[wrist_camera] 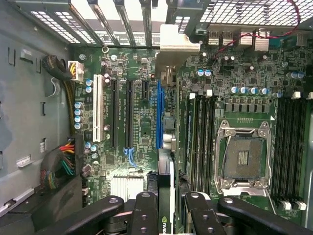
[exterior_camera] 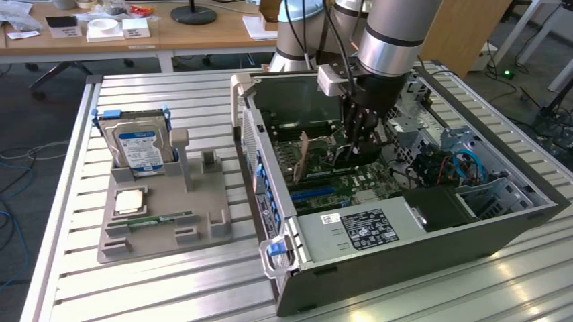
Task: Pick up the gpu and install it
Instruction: 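Insert the gpu into the slot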
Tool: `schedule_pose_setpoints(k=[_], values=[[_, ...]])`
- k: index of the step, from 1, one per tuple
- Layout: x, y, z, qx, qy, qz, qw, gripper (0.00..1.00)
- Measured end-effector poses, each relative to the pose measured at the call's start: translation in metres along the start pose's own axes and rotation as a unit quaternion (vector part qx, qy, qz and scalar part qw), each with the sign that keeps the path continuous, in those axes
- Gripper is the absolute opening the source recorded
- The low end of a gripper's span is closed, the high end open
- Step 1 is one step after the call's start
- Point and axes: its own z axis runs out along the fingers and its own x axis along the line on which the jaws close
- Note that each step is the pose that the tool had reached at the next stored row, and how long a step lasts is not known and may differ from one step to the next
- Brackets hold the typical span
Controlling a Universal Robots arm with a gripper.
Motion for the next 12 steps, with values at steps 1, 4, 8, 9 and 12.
schedule_pose_setpoints(k=[1,4,8,9,12], values=[[0.0,0.0009,0.0001,0.0001,-0.0001,0.0,1.0,0.26],[0.0,0.0049,0.0001,0.0007,-0.0001,0.0,1.0,0.26],[0.0,0.0085,0.0022,0.0047,-0.0001,0.0,1.0,0.26],[0.0,0.0093,0.0031,0.0061,-0.0001,0.0,1.0,0.26],[0.001,0.012,0.0048,0.0074,0.0,0.0,1.0,0.26]])
